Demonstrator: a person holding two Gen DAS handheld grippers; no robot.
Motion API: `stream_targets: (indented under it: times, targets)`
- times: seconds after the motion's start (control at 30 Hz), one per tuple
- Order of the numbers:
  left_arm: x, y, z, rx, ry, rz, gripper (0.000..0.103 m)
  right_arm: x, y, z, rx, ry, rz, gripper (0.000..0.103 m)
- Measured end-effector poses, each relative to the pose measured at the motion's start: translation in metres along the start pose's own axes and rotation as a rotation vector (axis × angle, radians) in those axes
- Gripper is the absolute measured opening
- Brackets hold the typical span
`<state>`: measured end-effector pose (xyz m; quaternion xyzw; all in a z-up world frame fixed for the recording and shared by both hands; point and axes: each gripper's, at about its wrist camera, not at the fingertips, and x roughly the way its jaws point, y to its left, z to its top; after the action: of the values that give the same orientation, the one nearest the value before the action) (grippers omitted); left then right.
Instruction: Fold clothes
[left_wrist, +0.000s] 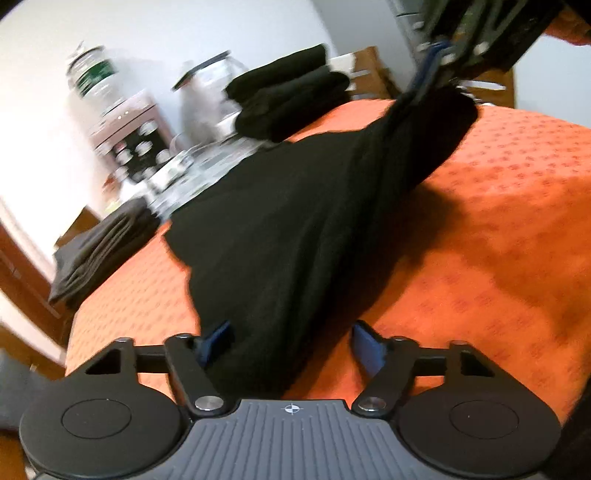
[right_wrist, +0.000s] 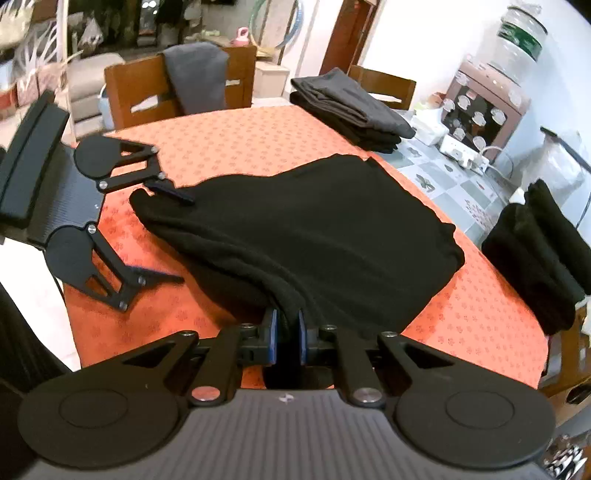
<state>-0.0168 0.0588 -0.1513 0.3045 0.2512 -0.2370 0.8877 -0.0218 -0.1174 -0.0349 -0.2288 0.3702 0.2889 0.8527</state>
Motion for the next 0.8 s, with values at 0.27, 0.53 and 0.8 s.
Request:
stream_targets:
  times: [0.27, 0.53, 0.8]
  targets:
    - [-0.008, 0.046, 0.005, -0.090, -0.004, -0.070, 0.021, 0.001, 0.001, -0.013, 0.033, -0.013, 0.060, 0.022]
    - [-0.007, 0.070, 0.037, -0.145, 0.017, -0.104, 0.020, 0.008, 0.036, -0.030, -0.082, -0.068, 0.003, 0.075]
    - [-0.007, 0.088, 0.055, -0.184, 0.043, -0.132, 0.019, 0.051, 0.069, -0.054, -0.249, -0.034, -0.219, 0.073]
